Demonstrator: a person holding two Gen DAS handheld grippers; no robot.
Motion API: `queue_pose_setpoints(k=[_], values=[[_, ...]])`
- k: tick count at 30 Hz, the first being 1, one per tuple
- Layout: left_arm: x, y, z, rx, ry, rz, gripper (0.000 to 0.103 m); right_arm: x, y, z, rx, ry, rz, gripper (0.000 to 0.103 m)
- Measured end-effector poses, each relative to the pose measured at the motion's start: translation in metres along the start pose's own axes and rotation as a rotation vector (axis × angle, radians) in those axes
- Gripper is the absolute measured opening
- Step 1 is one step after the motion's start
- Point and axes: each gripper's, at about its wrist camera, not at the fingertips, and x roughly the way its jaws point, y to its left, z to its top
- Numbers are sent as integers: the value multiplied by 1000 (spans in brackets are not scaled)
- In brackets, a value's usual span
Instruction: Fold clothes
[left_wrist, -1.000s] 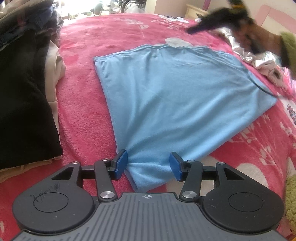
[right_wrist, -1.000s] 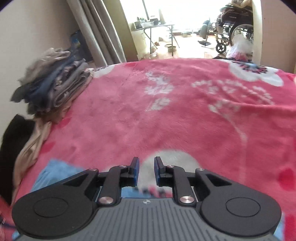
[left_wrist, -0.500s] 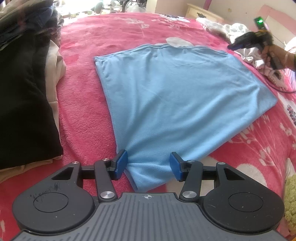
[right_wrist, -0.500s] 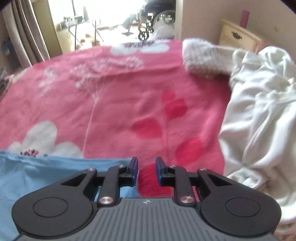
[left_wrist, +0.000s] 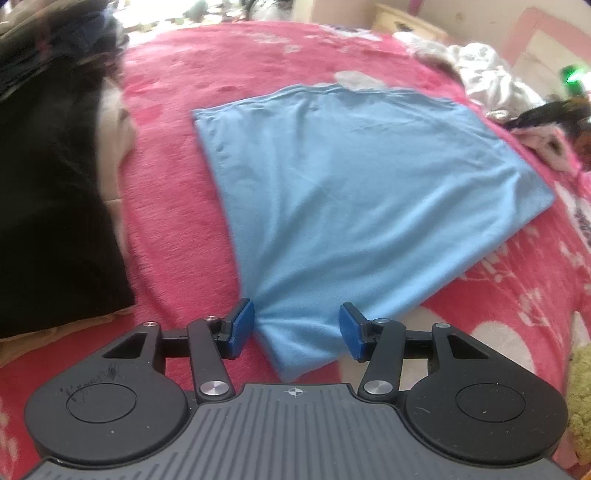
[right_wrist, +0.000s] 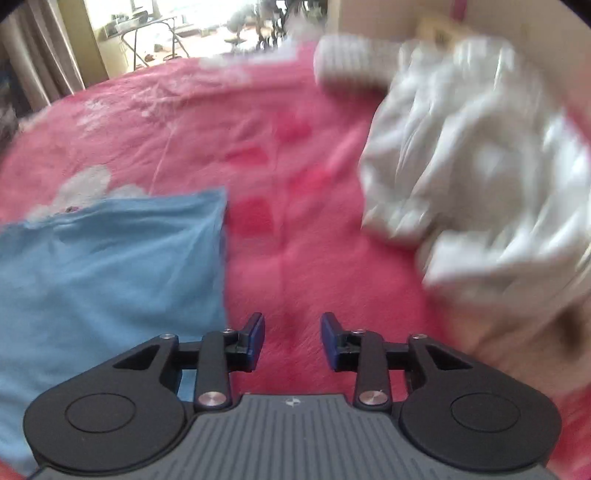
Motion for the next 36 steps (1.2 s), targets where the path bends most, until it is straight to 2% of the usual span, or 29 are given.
queue_pose_setpoints(k=[3, 6, 9, 13, 14, 18, 22, 25, 27, 30, 32, 36], values=[[-7, 17, 2, -102, 19, -1, 53, -25, 49, 11, -124, -91, 98, 37], [-19, 30, 9, -163, -1, 4, 53, -44, 123, 7, -321, -165, 272, 37], [-31, 38, 21, -193, -44, -5, 53, -61, 204, -14, -563, -219, 455, 39], [-37, 42, 37, -241, -82, -59, 53, -85, 279, -66, -867, -295, 665, 46], [-37, 42, 40, -249, -85, -71, 53, -89, 296, -78, -946, -320, 694, 53], [-31, 48, 47, -307, -90, -108, 53, -93, 348, -118, -1205, -403, 756, 53], [-28, 57, 47, -365, -89, -124, 53, -78, 383, -138, -1293, -385, 738, 53], [-26, 61, 45, -386, -86, -128, 53, -63, 393, -152, -1360, -383, 686, 53], [-24, 63, 44, -393, -81, -132, 53, -58, 391, -152, -1344, -378, 696, 52], [-20, 66, 43, -405, -75, -137, 53, -58, 391, -142, -1294, -353, 710, 37], [-17, 68, 42, -412, -70, -140, 53, -56, 388, -132, -1227, -317, 711, 14], [-9, 74, 43, -460, -59, -168, 53, -55, 370, -104, -1050, -258, 709, 9]])
